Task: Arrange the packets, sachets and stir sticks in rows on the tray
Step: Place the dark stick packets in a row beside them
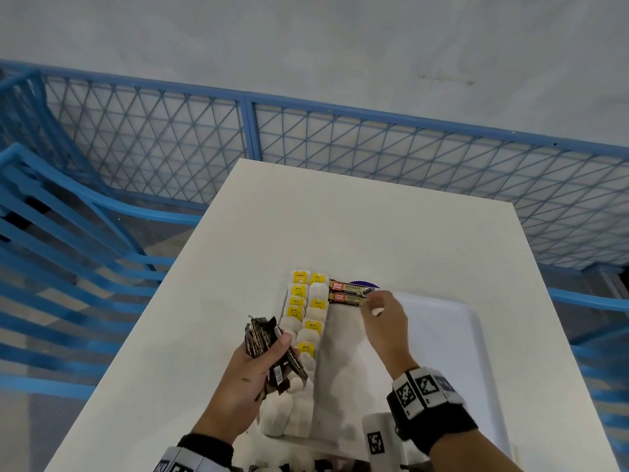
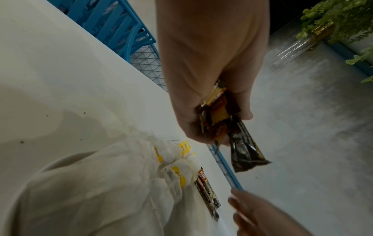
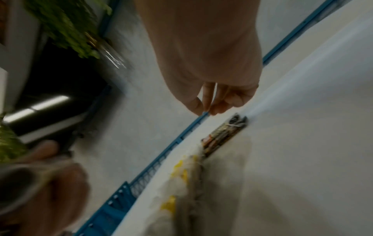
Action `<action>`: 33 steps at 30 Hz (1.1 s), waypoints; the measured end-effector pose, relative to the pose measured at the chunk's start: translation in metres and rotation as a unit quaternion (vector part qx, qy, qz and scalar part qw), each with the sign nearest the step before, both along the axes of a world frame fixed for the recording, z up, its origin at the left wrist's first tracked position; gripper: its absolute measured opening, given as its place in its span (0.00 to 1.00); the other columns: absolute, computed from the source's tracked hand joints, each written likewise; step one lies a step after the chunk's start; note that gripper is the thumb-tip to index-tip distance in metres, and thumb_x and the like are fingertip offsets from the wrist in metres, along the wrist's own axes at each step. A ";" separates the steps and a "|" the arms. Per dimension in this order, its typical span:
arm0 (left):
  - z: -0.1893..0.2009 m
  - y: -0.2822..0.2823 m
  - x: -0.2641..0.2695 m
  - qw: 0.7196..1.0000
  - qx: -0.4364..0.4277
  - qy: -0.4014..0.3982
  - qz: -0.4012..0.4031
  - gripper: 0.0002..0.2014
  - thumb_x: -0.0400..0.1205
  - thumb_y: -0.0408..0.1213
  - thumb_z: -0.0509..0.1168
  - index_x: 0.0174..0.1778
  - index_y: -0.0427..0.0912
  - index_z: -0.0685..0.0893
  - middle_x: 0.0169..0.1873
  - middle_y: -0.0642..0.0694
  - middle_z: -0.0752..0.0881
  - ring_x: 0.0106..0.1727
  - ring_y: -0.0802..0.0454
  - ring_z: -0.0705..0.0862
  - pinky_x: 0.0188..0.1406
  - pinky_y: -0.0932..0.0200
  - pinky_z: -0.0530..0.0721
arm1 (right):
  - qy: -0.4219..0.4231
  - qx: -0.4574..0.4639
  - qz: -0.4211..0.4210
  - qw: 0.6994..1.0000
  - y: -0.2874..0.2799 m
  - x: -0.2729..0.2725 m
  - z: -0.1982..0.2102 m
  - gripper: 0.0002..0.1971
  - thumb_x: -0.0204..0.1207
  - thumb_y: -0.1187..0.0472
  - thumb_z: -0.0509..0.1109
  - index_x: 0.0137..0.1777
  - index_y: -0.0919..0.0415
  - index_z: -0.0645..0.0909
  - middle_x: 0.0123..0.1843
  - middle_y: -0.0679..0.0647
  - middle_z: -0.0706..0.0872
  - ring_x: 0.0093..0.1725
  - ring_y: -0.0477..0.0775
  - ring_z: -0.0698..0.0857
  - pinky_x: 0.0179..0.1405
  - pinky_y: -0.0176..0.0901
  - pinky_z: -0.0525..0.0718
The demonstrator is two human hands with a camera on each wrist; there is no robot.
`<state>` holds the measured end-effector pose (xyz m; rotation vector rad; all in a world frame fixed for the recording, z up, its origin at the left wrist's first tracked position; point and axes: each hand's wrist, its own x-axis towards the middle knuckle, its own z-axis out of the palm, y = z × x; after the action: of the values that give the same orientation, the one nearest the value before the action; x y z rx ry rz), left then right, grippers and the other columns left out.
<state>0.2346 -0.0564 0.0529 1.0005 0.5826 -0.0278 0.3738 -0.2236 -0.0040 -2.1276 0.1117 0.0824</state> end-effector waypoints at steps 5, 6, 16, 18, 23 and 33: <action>0.008 -0.006 -0.001 1.000 0.006 -0.015 -0.007 0.09 0.79 0.32 0.65 0.51 0.34 0.85 0.35 0.43 0.91 0.37 0.51 0.91 0.29 0.62 0.85 | 0.124 0.125 0.207 0.962 0.015 -0.054 0.046 0.09 0.79 0.52 0.65 0.43 0.56 0.81 0.37 0.50 0.87 0.29 0.41 0.80 0.31 0.25 0.75; 0.009 -0.007 -0.002 1.000 0.013 -0.016 -0.006 0.09 0.78 0.33 0.66 0.51 0.34 0.85 0.35 0.43 0.91 0.37 0.50 0.91 0.29 0.63 0.85 | 0.152 0.146 0.236 0.949 0.015 -0.065 0.053 0.12 0.79 0.50 0.64 0.43 0.58 0.81 0.37 0.51 0.87 0.29 0.42 0.81 0.29 0.26 0.75; 0.010 -0.009 -0.012 0.997 0.069 -0.020 -0.033 0.10 0.65 0.42 0.80 0.37 0.45 0.89 0.34 0.43 0.86 0.38 0.49 0.81 0.33 0.61 0.79 | 0.260 0.248 0.258 0.897 0.006 -0.100 0.064 0.12 0.78 0.54 0.66 0.49 0.63 0.81 0.34 0.51 0.85 0.31 0.48 0.83 0.30 0.35 0.78; 0.011 -0.010 -0.014 0.996 0.083 -0.006 -0.031 0.13 0.67 0.41 0.76 0.44 0.40 0.87 0.38 0.42 0.88 0.40 0.51 0.84 0.38 0.60 0.80 | 0.224 0.219 0.244 0.918 0.002 -0.099 0.065 0.08 0.76 0.59 0.70 0.49 0.63 0.81 0.33 0.50 0.83 0.29 0.45 0.81 0.30 0.34 0.78; 0.012 -0.013 -0.015 0.997 0.080 0.012 -0.004 0.07 0.75 0.31 0.71 0.47 0.34 0.85 0.32 0.42 0.87 0.32 0.55 0.84 0.32 0.63 0.80 | 0.182 0.201 0.215 0.938 -0.007 -0.098 0.066 0.08 0.72 0.63 0.75 0.49 0.64 0.83 0.31 0.49 0.83 0.26 0.44 0.79 0.29 0.34 0.78; 0.017 -0.018 -0.019 0.994 0.103 0.029 0.007 0.04 0.76 0.30 0.70 0.42 0.38 0.82 0.22 0.44 0.81 0.24 0.52 0.75 0.29 0.60 0.68 | 0.169 0.257 0.184 0.934 -0.024 -0.093 0.071 0.07 0.80 0.66 0.64 0.47 0.67 0.84 0.34 0.53 0.84 0.31 0.44 0.81 0.34 0.33 0.81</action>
<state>0.2161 -0.0743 0.0700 1.1984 0.6540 0.0162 0.2810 -0.2473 0.0666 -1.5694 -0.1018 0.6328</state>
